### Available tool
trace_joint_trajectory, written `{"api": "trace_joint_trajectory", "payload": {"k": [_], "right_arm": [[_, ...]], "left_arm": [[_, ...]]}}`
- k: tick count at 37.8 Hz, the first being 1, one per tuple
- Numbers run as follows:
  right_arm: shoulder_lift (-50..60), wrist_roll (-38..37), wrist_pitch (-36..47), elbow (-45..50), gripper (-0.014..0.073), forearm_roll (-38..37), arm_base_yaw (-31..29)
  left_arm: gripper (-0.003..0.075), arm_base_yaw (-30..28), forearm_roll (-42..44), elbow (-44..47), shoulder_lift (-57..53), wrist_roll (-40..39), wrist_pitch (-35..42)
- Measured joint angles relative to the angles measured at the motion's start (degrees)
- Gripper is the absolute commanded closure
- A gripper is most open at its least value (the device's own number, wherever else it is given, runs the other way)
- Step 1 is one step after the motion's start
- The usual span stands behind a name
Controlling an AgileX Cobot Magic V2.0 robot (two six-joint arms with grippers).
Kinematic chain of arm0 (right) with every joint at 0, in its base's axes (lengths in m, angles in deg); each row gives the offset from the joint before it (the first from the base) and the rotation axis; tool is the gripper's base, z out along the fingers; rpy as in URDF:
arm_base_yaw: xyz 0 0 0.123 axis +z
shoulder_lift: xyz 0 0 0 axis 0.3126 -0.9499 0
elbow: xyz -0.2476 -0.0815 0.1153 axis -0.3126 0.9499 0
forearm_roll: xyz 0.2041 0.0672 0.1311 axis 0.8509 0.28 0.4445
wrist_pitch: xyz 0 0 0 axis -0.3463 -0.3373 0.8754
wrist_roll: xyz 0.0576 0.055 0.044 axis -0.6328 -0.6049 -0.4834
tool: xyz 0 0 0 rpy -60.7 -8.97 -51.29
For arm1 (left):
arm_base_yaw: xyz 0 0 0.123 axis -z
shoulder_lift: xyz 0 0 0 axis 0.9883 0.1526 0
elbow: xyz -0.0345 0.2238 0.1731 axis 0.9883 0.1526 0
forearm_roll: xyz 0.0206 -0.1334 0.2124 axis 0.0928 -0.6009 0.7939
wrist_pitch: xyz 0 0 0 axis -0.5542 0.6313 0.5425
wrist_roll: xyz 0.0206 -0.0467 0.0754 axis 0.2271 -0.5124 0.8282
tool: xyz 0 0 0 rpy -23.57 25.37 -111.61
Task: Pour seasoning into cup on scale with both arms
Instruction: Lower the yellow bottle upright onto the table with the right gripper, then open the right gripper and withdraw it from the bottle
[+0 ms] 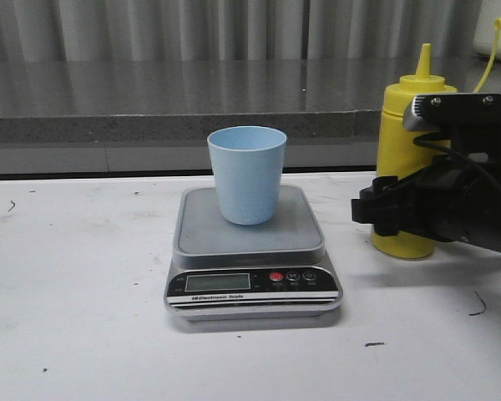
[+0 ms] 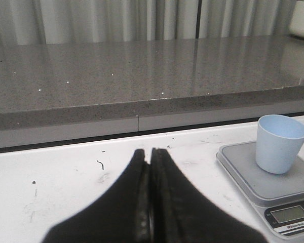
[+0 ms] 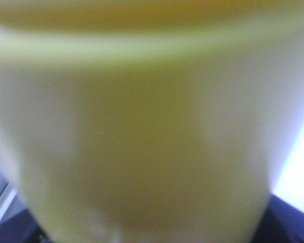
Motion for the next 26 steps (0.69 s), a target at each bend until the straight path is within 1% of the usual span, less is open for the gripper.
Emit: {"api": "trace_joint_trajectory", "payload": {"k": [1,3,4,5,8,14,18,24,26], "right_arm": [[0.0,0.0,0.0,0.0,0.0132,0.0,0.0],[0.0,0.0,0.4,0.0,0.0002,0.0,0.0],[0.0,0.0,1.0,0.0,-0.0052,0.0,0.0],[0.0,0.0,2.0,0.0,-0.0068,0.0,0.0],[0.0,0.0,3.5,-0.2,-0.0049,0.0,0.0],[0.0,0.0,4.0,0.5,-0.0049,0.0,0.0],[0.7,0.0,4.0,4.2,-0.0049,-0.3,0.0],[4.2,0.0,4.0,12.1,-0.0048,-3.6,0.0],[5.8,0.0,4.0,15.1,-0.0023,-3.8,0.0]], "left_arm": [[0.0740,0.0,0.0,0.0,0.0,0.0,0.0],[0.0740,0.0,0.0,0.0,0.0,0.0,0.0],[0.0740,0.0,0.0,0.0,0.0,0.0,0.0],[0.0740,0.0,0.0,0.0,0.0,0.0,0.0],[0.0740,0.0,0.0,0.0,0.0,0.0,0.0],[0.0740,0.0,0.0,0.0,0.0,0.0,0.0],[0.0740,0.0,0.0,0.0,0.0,0.0,0.0],[0.0740,0.0,0.0,0.0,0.0,0.0,0.0],[0.0740,0.0,0.0,0.0,0.0,0.0,0.0]]}}
